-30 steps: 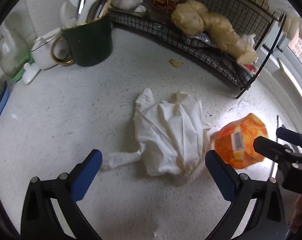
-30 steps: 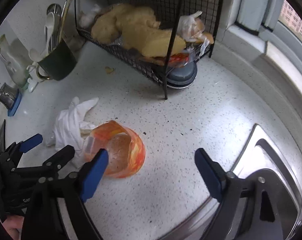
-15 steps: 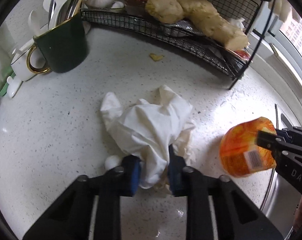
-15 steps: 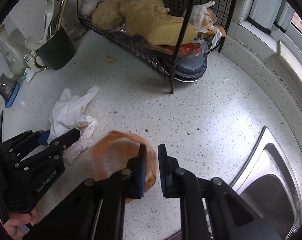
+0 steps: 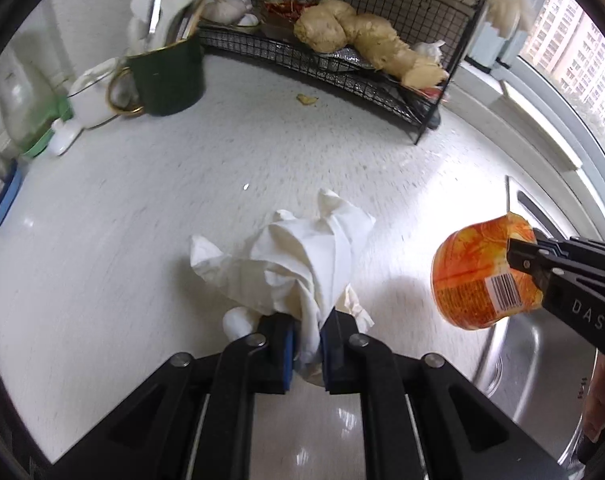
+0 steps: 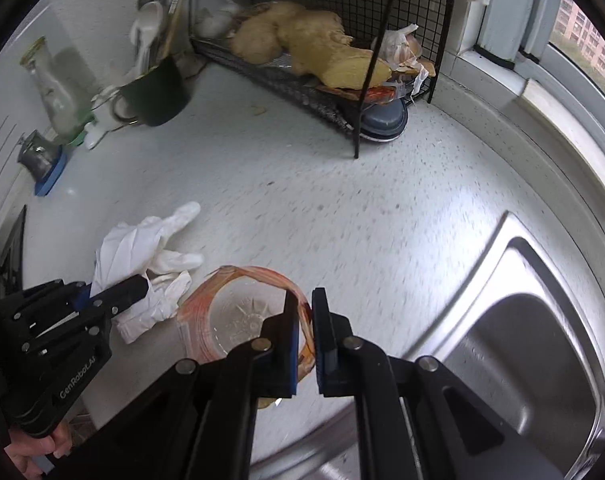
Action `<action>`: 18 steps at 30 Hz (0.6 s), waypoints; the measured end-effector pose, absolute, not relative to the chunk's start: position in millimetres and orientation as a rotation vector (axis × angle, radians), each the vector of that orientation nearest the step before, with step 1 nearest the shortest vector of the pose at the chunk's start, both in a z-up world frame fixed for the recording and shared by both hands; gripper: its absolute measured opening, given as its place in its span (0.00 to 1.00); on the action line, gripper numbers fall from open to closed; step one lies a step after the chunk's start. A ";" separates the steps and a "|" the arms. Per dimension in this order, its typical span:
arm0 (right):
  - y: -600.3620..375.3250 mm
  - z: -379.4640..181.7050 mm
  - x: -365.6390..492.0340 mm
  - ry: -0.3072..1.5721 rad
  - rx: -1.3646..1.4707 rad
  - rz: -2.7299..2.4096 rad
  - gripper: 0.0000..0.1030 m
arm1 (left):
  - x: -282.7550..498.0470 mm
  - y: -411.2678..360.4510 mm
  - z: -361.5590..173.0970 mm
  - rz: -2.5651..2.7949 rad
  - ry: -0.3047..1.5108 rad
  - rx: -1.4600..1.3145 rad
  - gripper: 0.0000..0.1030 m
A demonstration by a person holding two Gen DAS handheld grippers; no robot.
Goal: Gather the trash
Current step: 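Carry the orange jar and white glove down over the red bucket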
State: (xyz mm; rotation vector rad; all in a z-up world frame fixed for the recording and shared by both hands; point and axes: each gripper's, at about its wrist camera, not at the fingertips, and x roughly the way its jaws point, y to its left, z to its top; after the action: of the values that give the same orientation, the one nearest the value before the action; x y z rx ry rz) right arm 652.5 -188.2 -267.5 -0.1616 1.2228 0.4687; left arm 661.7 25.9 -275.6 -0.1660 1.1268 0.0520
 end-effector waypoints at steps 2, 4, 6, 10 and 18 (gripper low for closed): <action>-189.9 -259.1 636.7 1.211 -0.165 0.468 0.06 | 639.9 27.3 -265.7 0.051 1.119 -0.175 0.08; -191.5 -249.9 618.6 1.200 -0.166 0.470 0.05 | 617.3 30.2 -253.7 0.051 1.107 -0.180 0.08; -190.9 -241.0 598.3 1.192 -0.167 0.474 0.05 | 591.3 29.2 -246.3 0.046 1.105 -0.174 0.08; -181.9 -227.5 552.5 1.180 -0.176 0.479 0.05 | 537.2 23.1 -227.2 0.019 1.089 -0.158 0.08; -178.3 -198.9 440.6 1.134 -0.156 0.451 0.05 | 425.2 19.0 -197.1 -0.012 1.047 -0.141 0.08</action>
State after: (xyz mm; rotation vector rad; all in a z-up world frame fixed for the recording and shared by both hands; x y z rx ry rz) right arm 440.6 -178.3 -198.9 -0.1561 1.1337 0.4512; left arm 425.2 19.0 -197.1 -0.1412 1.0465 -0.0122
